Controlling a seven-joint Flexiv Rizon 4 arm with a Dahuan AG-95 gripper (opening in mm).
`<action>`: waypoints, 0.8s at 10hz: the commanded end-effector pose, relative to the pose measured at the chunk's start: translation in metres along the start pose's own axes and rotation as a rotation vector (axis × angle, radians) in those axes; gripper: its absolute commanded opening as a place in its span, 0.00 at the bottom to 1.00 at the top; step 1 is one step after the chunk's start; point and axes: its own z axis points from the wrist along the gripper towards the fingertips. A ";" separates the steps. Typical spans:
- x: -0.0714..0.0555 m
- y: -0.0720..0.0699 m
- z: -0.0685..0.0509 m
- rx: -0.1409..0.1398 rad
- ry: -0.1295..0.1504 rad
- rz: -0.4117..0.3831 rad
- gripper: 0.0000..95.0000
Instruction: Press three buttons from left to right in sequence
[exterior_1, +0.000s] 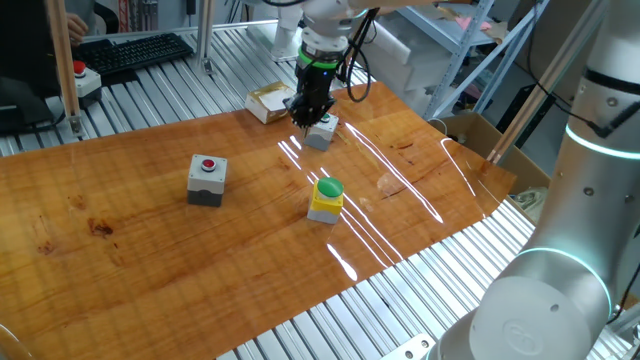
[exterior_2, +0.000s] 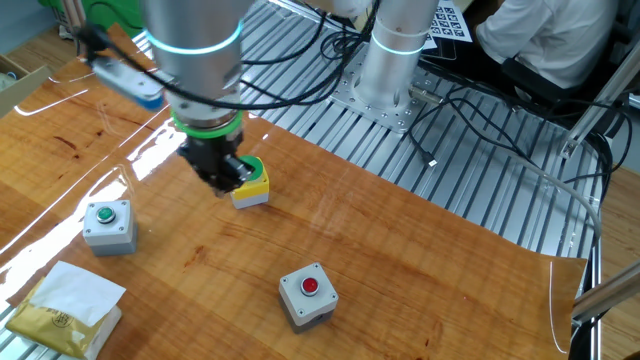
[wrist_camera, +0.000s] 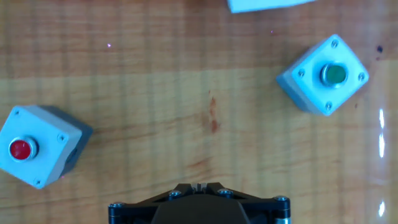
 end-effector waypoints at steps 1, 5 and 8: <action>-0.010 -0.010 0.001 -0.003 -0.001 -0.010 0.00; -0.030 -0.030 0.001 -0.007 -0.001 -0.031 0.00; -0.040 -0.043 0.012 -0.015 -0.019 -0.040 0.00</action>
